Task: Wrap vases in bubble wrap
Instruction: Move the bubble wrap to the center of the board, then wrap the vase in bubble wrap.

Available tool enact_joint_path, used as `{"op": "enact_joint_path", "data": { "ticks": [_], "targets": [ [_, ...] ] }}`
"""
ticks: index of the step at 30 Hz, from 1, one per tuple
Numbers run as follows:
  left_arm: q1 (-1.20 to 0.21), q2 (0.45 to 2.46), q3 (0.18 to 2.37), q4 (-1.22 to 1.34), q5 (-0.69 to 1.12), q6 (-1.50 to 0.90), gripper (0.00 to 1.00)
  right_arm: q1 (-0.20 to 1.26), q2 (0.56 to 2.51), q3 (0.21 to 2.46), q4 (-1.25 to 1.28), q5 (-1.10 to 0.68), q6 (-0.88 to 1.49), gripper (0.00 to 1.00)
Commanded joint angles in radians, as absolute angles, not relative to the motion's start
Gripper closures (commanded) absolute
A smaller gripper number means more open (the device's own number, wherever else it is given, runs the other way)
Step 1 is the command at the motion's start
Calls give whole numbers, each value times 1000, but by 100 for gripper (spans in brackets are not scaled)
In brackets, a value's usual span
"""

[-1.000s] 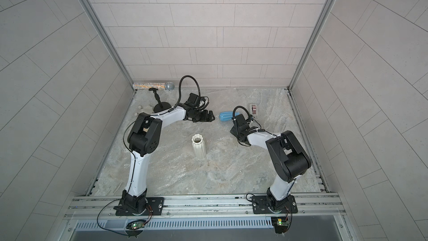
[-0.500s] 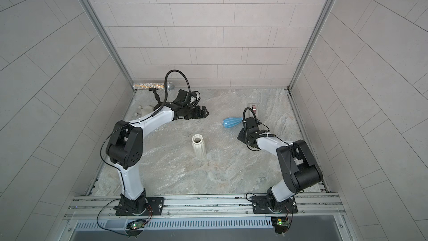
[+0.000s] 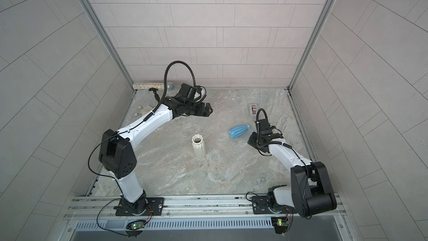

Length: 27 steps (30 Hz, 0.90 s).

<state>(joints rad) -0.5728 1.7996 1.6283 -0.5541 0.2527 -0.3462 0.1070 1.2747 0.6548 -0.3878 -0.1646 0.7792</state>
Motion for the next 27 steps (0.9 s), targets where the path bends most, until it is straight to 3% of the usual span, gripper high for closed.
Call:
{"op": "enact_joint_path", "data": {
  "ticks": [1, 7, 14, 19, 27],
  "targets": [
    [-635, 1823, 1714, -645, 165, -298, 8, 72, 1226, 626, -449, -199, 749, 100],
    [-784, 1871, 1780, -681, 63, -292, 8, 1, 1193, 584, -453, -242, 738, 98],
    [-922, 1959, 1810, -632, -36, -256, 9, -38, 1170, 526, -391, -294, 756, 85],
    [-979, 2043, 1847, -607, -139, -240, 11, -54, 1164, 516, -396, -280, 758, 78],
    [-997, 2194, 1932, -589, -90, -276, 12, -98, 1167, 492, -403, -271, 761, 60]
  ]
}}
